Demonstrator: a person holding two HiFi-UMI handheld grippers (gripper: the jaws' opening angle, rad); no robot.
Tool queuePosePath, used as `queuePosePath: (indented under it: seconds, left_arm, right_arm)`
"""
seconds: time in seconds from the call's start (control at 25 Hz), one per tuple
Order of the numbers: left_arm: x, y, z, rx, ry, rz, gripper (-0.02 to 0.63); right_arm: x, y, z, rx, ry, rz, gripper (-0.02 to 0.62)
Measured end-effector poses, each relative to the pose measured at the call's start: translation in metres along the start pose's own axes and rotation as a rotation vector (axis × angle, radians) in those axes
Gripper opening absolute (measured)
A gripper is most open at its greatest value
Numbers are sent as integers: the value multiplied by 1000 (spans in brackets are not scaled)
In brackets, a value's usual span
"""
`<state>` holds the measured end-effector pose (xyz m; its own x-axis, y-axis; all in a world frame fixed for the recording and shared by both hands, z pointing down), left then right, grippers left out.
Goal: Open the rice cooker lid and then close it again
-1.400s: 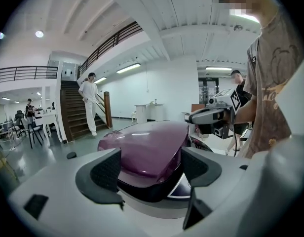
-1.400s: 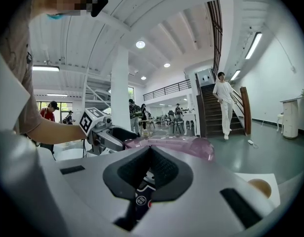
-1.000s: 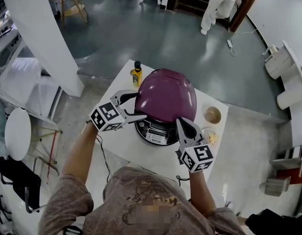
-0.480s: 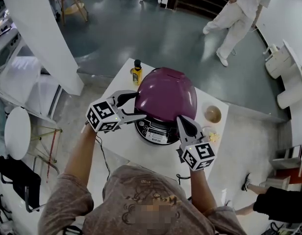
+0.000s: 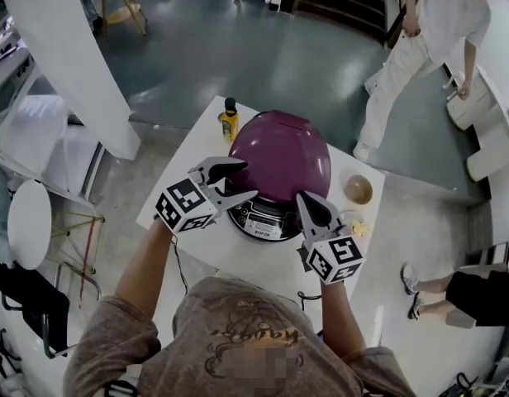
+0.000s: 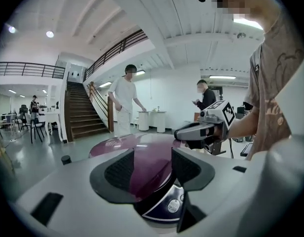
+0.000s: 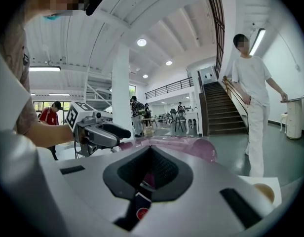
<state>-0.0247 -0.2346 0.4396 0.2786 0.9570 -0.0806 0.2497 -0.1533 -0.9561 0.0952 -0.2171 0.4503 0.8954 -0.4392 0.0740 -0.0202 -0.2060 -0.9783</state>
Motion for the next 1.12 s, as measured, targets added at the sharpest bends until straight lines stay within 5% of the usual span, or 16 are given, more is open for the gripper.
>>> queuePosePath:
  seconds: [0.56, 1.12]
  left_arm:
    - [-12, -24, -9, -3, 104, 130, 175]
    - [-16, -30, -8, -28, 135, 114, 121]
  right_arm:
    - [0, -25, -4, -87, 20, 7, 2]
    - [-2, -29, -5, -115, 18, 52, 2]
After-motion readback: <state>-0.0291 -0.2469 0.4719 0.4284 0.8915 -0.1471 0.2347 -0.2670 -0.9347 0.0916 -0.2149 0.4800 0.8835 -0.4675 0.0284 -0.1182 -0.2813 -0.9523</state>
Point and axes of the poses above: the fingertips, and each gripper's own axes: z backward along the fingers, x to its right, y out of its top, the point moved 1 cm from there along z, backward along the fingers, and after that the axes turned 13 degrees about -y, right-handed, at the moved point
